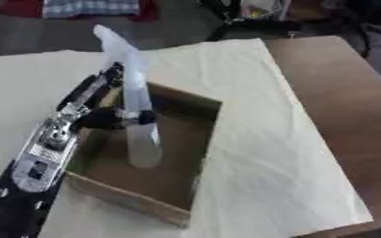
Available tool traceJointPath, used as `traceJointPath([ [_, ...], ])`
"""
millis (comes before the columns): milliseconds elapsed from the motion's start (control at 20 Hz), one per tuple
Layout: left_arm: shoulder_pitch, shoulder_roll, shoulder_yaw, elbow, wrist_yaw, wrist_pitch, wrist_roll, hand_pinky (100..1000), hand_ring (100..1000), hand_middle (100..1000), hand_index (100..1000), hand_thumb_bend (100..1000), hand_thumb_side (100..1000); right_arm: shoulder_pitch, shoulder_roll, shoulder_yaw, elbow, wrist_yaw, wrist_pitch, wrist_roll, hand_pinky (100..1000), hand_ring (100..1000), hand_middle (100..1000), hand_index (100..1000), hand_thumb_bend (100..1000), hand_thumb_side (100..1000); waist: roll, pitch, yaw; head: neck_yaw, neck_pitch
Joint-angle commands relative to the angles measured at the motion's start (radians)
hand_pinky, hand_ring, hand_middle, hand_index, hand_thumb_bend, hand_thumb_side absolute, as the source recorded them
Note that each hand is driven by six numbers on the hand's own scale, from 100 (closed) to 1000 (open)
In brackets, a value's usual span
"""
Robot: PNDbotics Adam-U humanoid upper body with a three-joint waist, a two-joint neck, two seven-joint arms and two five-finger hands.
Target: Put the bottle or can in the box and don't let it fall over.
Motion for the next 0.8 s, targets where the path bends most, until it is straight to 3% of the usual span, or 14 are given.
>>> traceJointPath([
  [50, -0.003, 0.050, 0.020, -0.070, 0.039, 0.023, 0.000, 1000, 1000, 1000, 828, 939, 491, -0.007, -0.029, -0.011, -0.012, 0.000, 0.000, -0.007, 933, 1000, 1000, 876, 100, 699, 0.002, -0.029, -0.002, 0.001, -0.002],
  [500, 0.050, 0.124, 0.037, -0.144, 0.130, 0.096, -0.015, 1000, 1000, 1000, 846, 983, 526, -0.008, -0.040, -0.012, -0.012, -0.003, -0.005, -0.012, 933, 1000, 1000, 876, 100, 699, 0.009, -0.034, -0.001, -0.012, 0.010],
  [800, 0.085, 0.167, 0.049, -0.187, 0.178, 0.130, -0.044, 1000, 1000, 1000, 845, 966, 531, -0.009, -0.040, -0.013, -0.012, -0.003, -0.006, -0.013, 933, 1000, 1000, 875, 100, 700, 0.010, -0.032, -0.001, -0.014, 0.007],
])
